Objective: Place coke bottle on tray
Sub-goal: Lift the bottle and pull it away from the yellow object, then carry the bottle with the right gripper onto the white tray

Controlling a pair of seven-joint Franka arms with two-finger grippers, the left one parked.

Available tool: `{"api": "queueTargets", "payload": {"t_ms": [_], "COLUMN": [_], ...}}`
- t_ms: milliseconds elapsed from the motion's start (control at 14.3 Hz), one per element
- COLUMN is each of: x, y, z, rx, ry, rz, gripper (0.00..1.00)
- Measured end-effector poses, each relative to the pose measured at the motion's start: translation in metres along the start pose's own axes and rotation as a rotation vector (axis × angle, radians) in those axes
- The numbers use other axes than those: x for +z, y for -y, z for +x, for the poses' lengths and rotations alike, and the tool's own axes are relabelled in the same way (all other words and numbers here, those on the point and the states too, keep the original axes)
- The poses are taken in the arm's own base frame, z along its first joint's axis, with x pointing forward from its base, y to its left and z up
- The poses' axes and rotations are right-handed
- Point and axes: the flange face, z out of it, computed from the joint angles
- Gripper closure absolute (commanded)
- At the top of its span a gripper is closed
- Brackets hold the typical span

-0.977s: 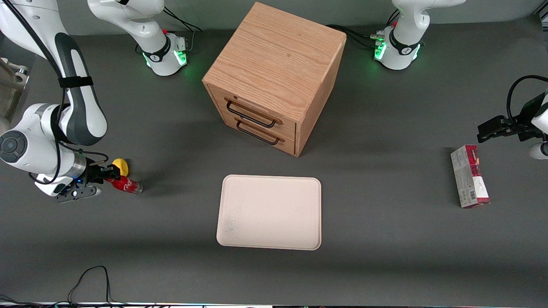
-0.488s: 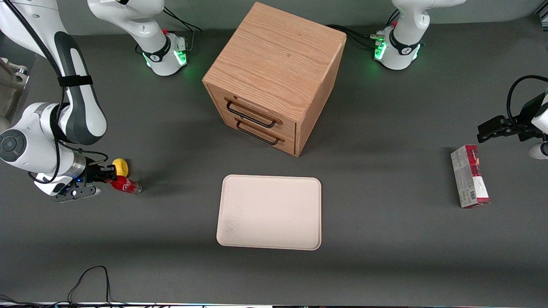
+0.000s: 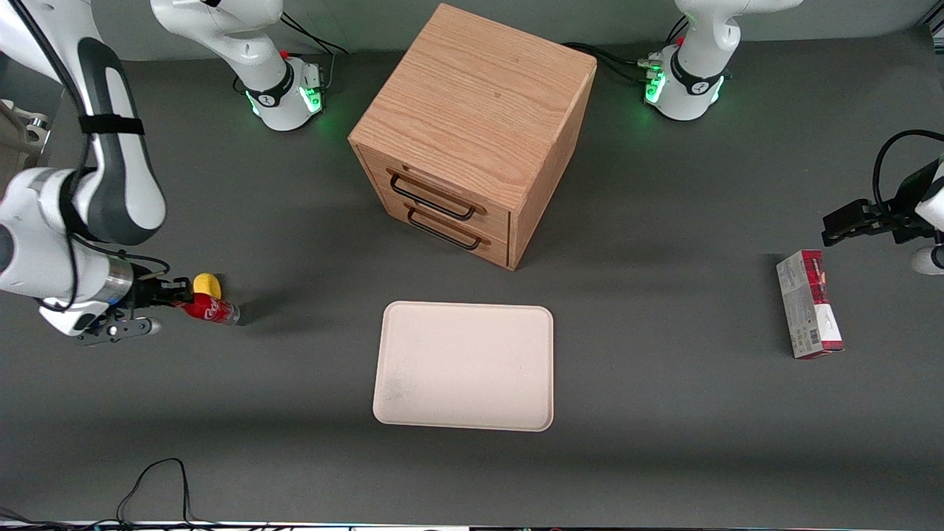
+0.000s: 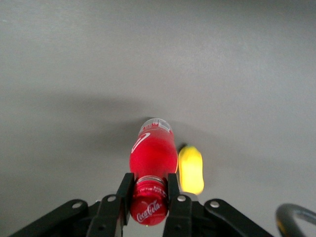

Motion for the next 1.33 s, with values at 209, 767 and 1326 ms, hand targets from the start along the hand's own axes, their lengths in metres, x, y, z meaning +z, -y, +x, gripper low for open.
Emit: {"api": "queueTargets", "payload": {"t_ms": [209,767,1326], "x": [-0.082,-0.165,-0.101], "y": [0.008,0.027,0.200], "z": [-0.001,-0.003,0.102], "rx": [0.009,0.045,0.273], "ry": [0.033,0.076,0.029], "rz": [0.011,0.014,0.096], "gripper": [1.00,1.00,1.00]}}
